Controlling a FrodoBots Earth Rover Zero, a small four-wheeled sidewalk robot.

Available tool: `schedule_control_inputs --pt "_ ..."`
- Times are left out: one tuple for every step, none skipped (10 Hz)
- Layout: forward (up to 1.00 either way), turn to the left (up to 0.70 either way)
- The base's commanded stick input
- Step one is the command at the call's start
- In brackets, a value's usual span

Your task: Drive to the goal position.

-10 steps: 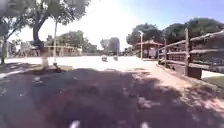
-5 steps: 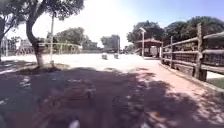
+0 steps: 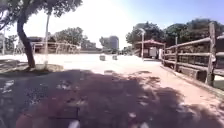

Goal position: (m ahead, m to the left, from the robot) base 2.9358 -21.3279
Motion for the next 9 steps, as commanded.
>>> schedule_control_inputs --pt "0.85 0.0" --pt "0.85 -0.1" --pt "0.85 -0.34" --pt "0.85 -0.34" --pt "0.85 -0.34" --pt "0.85 -0.34" --pt "0.85 -0.22" --pt "0.85 0.0" --pt "0.85 0.0"
